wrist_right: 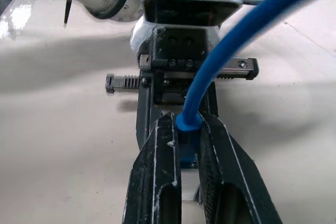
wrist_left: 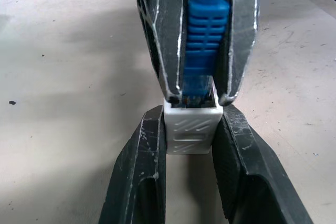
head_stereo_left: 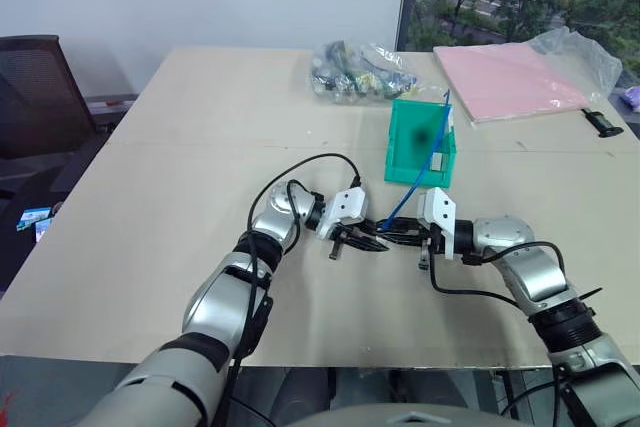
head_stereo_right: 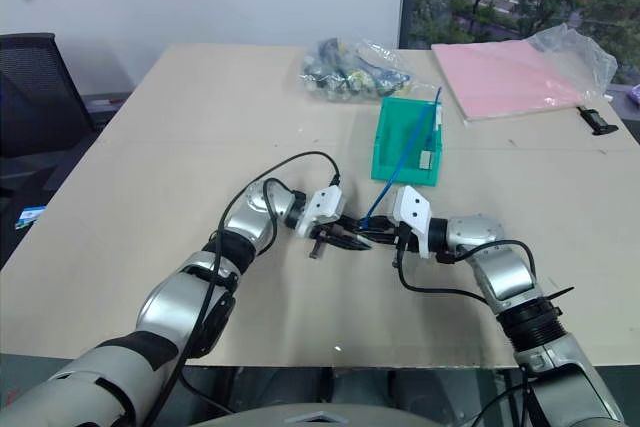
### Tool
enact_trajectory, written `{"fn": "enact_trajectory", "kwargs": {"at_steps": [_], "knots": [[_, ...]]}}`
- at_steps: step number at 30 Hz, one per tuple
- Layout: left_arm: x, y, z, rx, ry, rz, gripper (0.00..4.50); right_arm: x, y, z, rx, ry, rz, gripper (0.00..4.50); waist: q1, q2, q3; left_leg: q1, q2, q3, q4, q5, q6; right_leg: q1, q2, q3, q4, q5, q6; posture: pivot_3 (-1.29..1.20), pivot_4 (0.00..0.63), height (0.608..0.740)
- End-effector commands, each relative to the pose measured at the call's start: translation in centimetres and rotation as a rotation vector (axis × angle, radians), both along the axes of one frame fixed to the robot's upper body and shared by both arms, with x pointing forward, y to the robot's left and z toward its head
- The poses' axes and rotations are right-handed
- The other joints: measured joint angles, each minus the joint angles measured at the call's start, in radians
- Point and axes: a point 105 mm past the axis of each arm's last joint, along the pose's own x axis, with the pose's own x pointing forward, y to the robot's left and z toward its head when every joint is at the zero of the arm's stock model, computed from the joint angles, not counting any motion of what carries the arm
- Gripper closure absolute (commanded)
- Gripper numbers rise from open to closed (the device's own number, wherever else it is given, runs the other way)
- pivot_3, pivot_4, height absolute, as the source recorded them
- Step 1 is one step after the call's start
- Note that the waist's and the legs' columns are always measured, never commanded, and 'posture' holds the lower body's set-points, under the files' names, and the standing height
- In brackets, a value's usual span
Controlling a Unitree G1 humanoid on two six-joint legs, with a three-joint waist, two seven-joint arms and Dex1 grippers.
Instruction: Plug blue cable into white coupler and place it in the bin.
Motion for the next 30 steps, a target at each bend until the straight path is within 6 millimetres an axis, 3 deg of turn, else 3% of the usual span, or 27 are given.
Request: {"fn": "enact_trajectory", "kwargs": {"at_steps": [1,3,5,7,10,15,18,20,24,30], "knots": [[-0.2,-0.2,-0.2,0.002,0.017,-0.003,3.39,-0.3,0.3,0.8,0.05,0.092,0.02,4.5,-0.001,0.001,0.002,-0.001,0.0,0.0,0.0,0.0,0.0,-0.001,0.0,0.0,0.0,0.0,0.0,0.0,0.15,0.739],[0.2,0.0,-0.1,-0.001,0.004,0.035,3.39,0.1,0.3,3.1,0.072,0.05,0.027,4.5,0.0,0.003,0.003,-0.004,0.0,0.0,0.0,0.0,0.0,-0.003,-0.001,0.001,0.0,0.0,0.0,0.0,0.15,0.739],[0.5,0.1,0.1,-0.019,-0.001,0.063,2.94,0.4,0.5,4.9,0.078,0.029,0.026,4.5,0.002,0.003,0.004,-0.011,-0.001,0.0,0.001,0.0,0.0,-0.01,-0.001,0.001,0.0,0.0,0.0,0.0,0.15,0.739],[0.8,0.3,0.4,-0.04,-0.019,0.1,2.33,0.4,0.7,6.3,0.084,0.032,0.04,4.5,0.002,0.004,0.004,-0.022,-0.001,0.0,0.004,0.0,0.0,-0.022,-0.001,0.001,0.003,0.001,0.0,0.0,0.15,0.739],[1.2,0.8,1.4,-0.103,-0.026,0.162,1.05,0.7,0.8,7.8,0.091,0.045,0.024,4.5,0.004,0.004,0.004,-0.025,-0.001,-0.001,0.004,0.0,0.0,-0.024,-0.002,0.0,0.002,0.001,0.0,0.0,0.15,0.739],[1.4,2.1,5.0,-0.25,-0.057,0.371,1.05,1.7,0.1,11.4,0.142,0.086,0.011,4.5,0.0,0.005,0.005,-0.037,0.0,-0.001,0.004,0.0,-0.001,-0.036,-0.006,0.001,0.003,0.001,0.0,0.0,0.15,0.739],[0.9,2.6,7.1,-0.29,-0.059,0.48,1.05,3.6,-0.8,12.6,0.121,0.11,-0.058,4.5,0.003,0.007,0.008,-0.038,-0.001,-0.002,0.003,0.0,-0.001,-0.037,-0.007,0.004,0.001,0.001,0.0,0.0,0.15,0.739],[0.6,2.5,8.5,-0.303,-0.079,0.54,1.05,5.1,-1.6,12.7,0.076,0.095,-0.096,4.5,0.008,0.007,0.008,-0.038,-0.001,-0.003,0.003,0.0,-0.001,-0.037,-0.007,0.005,0.001,0.001,0.0,0.0,0.15,0.739],[0.1,1.7,13.1,-0.403,-0.102,0.702,1.05,10.0,-3.5,13.3,0.026,0.083,-0.218,4.5,0.007,0.007,0.012,-0.038,-0.002,-0.003,0.003,0.0,-0.001,-0.037,-0.008,0.005,0.001,0.001,0.0,0.0,0.15,0.739],[-0.2,0.2,14.8,-0.405,-0.134,0.797,1.05,14.6,-5.5,11.8,-0.117,0.04,-0.375,4.5,0.003,0.006,0.012,-0.037,-0.003,0.0,0.002,0.003,-0.005,-0.037,-0.006,0.005,0.0,0.001,0.0,0.0,0.15,0.739]]}}
